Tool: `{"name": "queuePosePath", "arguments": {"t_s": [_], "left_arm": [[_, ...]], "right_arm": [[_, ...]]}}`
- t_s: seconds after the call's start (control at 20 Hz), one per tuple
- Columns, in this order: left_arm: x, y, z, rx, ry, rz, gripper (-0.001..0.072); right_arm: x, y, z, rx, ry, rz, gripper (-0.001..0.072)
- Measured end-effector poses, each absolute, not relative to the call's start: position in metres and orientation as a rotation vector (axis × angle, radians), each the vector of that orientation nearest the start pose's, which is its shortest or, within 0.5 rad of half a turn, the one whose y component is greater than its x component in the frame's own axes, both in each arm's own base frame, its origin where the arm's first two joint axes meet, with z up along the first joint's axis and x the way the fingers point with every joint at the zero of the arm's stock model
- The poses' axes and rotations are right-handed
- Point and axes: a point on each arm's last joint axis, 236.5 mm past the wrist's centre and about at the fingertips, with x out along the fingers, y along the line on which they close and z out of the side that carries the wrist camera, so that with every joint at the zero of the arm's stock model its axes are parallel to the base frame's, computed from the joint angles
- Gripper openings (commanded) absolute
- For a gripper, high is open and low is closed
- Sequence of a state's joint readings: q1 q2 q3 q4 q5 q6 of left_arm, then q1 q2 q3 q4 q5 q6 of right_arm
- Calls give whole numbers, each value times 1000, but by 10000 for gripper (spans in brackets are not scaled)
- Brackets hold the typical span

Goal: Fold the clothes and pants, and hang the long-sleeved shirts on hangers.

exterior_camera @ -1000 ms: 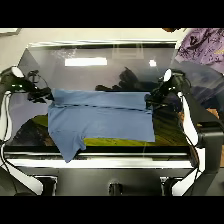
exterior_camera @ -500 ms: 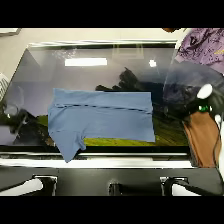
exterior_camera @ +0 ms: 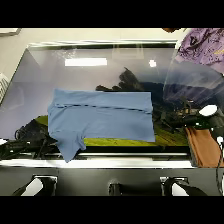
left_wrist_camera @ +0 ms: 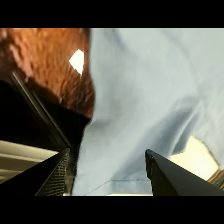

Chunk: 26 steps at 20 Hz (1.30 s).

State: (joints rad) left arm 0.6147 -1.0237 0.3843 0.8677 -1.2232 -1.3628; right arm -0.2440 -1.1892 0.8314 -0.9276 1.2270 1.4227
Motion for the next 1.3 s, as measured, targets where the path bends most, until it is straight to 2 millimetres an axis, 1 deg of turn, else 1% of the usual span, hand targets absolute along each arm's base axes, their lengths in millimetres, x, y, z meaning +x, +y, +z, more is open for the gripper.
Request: {"name": "queuePosePath", "arguments": {"t_s": [0.25,0.3,0.35,0.45,0.5,0.6,0.65,0.75,0.85,0.9,1.0,1.2,1.3], "left_arm": [[203,-47,-102,-1077,1456,1,531],[204,-50,-103,-1070,1460,-2,481],[204,-52,-106,-1062,1464,-4,349],[204,-53,-113,-1024,1473,3,51],[204,-53,-117,-1004,1474,5,17],[206,-57,-118,-993,1476,-4,17],[206,-58,-118,-987,1477,-7,17],[207,-60,-119,-980,1477,-11,16],[207,-60,-119,-970,1476,-17,16],[207,-60,-120,-966,1476,-20,17],[207,-60,-120,-961,1475,-23,16],[208,-60,-120,-954,1473,-24,16],[208,-59,-120,-952,1472,-25,16]], "right_arm": [[311,65,-23,726,1389,232,492],[311,67,-22,734,1387,236,492],[311,68,-21,741,1389,242,492],[312,71,-19,757,1383,250,492],[313,72,-18,766,1380,253,492],[315,71,-15,783,1372,253,493],[316,66,-14,795,1365,244,493],[317,51,-12,832,1353,210,493],[314,34,-17,857,1361,169,493],[310,30,-22,862,1377,155,494],[302,27,-34,873,1418,147,494],[284,31,-65,891,1502,141,495],[276,33,-77,901,1528,135,494]]}}
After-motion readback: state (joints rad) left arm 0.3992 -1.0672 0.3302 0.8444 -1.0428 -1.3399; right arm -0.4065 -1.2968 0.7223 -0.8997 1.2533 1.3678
